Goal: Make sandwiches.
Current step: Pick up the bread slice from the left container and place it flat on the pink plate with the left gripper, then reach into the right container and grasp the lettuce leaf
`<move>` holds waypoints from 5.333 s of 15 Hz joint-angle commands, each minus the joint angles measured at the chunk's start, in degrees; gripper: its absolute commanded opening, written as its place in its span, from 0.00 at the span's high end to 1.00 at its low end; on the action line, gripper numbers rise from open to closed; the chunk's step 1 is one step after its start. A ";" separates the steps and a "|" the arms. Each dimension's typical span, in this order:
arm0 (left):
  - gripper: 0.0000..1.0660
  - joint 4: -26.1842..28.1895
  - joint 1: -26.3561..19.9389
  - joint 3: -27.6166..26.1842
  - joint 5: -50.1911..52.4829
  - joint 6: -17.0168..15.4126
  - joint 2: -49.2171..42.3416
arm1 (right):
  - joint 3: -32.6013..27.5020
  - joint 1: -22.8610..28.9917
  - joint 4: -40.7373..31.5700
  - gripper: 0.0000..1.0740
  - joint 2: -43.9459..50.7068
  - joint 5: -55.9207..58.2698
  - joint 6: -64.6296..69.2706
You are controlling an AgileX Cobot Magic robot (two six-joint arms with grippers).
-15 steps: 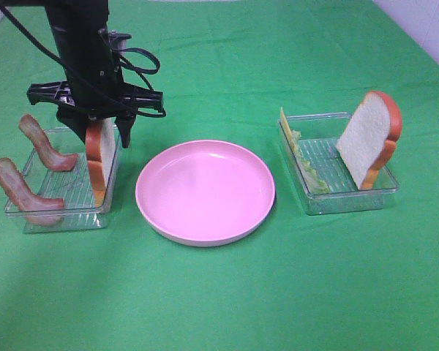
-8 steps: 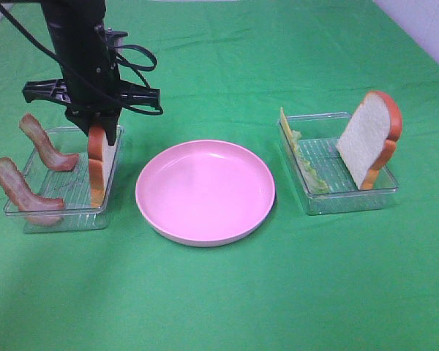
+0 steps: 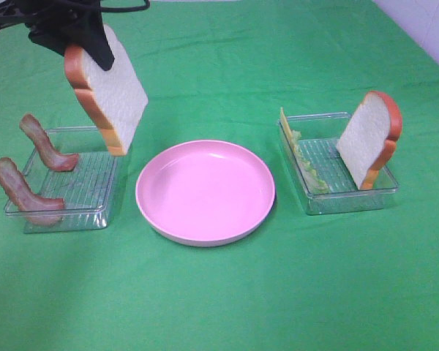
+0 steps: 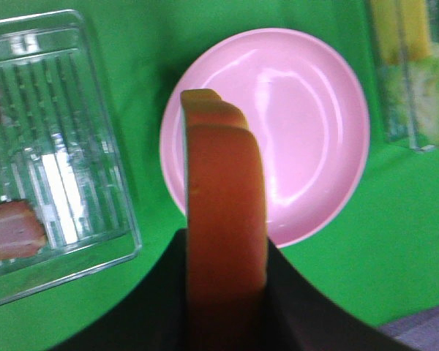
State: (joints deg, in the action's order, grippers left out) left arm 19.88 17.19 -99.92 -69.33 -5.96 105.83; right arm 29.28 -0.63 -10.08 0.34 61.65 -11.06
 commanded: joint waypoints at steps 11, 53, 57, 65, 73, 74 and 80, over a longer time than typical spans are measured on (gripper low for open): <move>1.00 42.91 -5.84 4.93 4.13 29.62 17.88 | -0.23 -0.34 0.34 0.31 0.17 -0.52 -0.40; 0.33 -0.57 4.18 -7.96 -4.81 5.61 17.82 | -0.23 -0.34 0.34 0.31 0.17 -0.52 -0.40; 0.33 -10.77 4.18 -8.65 -4.58 0.86 7.51 | -0.23 -0.34 0.34 0.31 0.17 -0.52 -0.40; 0.33 -12.20 4.18 15.41 -4.53 -2.18 -28.82 | -0.23 -0.34 0.34 0.31 0.17 -0.52 -0.34; 0.33 -12.83 4.18 45.44 -4.41 -3.09 -61.31 | -0.23 -0.34 0.34 0.31 0.17 -0.52 -0.34; 0.33 -13.12 4.18 46.81 -4.41 -3.04 -63.20 | -0.23 -0.34 0.34 0.31 0.17 -0.52 -0.34; 0.33 -14.67 4.18 59.19 -4.41 -2.98 -86.40 | -0.23 -0.34 0.34 0.31 0.17 -0.52 -0.34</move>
State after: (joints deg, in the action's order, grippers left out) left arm 5.50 21.03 -41.25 -69.79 -8.71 20.28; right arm 29.28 -0.63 -10.08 0.34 61.65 -11.06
